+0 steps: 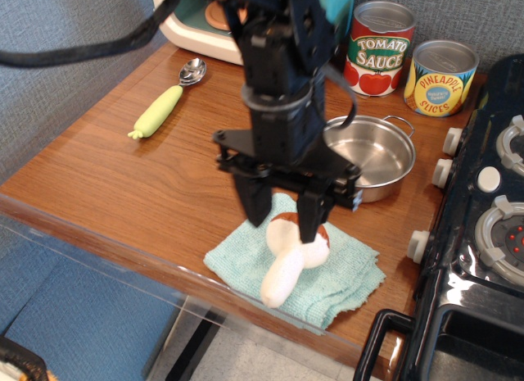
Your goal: Move mushroom and place it next to the microwave.
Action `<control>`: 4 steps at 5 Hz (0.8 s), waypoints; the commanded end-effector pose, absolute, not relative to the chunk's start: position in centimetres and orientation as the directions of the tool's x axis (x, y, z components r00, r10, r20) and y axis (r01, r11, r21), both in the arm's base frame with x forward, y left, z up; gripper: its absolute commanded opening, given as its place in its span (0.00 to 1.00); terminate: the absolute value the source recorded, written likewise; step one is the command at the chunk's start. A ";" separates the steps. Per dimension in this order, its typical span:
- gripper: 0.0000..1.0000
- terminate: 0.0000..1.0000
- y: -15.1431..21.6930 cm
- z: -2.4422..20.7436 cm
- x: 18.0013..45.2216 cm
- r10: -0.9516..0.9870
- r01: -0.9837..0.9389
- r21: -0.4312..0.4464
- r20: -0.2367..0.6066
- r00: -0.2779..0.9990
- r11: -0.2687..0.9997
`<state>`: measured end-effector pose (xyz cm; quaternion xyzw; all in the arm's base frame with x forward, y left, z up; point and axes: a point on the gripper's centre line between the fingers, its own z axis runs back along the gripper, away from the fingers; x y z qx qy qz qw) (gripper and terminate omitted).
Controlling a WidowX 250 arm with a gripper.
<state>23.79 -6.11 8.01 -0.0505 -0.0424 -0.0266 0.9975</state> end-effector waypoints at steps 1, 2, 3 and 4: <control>1.00 0.00 -4.7 4.3 23.3 -0.019 0.019 -0.035 -0.002 1.000 0.999; 1.00 0.00 -4.5 2.8 23.2 -0.024 0.024 -0.012 -0.035 0.999 1.000; 0.00 0.00 -5.0 2.4 23.1 -0.054 0.053 -0.014 -0.040 0.998 0.998; 0.00 0.00 -5.4 3.6 23.1 -0.052 0.052 -0.022 -0.007 0.999 0.998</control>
